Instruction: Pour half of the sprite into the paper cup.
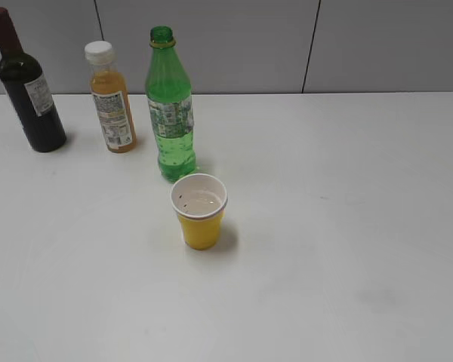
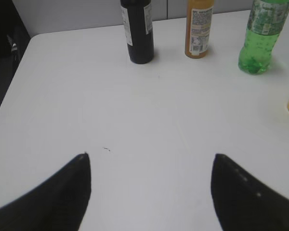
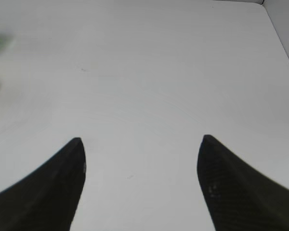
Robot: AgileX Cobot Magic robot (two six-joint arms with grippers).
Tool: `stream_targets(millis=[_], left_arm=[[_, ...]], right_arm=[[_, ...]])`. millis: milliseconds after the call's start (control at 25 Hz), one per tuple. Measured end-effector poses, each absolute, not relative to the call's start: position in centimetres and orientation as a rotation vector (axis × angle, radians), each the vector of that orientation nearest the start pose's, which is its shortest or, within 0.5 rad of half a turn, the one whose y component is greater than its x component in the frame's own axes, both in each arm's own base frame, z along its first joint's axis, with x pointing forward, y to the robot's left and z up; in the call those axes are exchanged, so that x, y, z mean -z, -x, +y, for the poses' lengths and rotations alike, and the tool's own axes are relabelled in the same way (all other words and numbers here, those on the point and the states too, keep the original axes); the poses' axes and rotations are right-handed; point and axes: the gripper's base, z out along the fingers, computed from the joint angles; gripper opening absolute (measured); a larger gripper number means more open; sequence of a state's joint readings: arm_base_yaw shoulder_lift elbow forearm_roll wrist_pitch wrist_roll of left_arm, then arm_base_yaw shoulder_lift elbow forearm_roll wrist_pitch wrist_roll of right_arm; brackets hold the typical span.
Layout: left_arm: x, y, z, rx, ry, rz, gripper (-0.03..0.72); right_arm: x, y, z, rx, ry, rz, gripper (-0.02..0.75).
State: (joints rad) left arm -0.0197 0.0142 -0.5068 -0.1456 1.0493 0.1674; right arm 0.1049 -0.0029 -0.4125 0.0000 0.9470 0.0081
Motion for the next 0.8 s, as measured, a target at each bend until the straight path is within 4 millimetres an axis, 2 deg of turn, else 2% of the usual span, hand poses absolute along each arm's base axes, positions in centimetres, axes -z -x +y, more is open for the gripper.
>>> stream_targets(millis=[800], left_arm=[[-28.08, 0.37, -1.14, 0.081, -0.195, 2.023, 0.589]], right_arm=[[-26.16, -0.87, 0.09, -0.072, 0.098, 2.014, 0.544]])
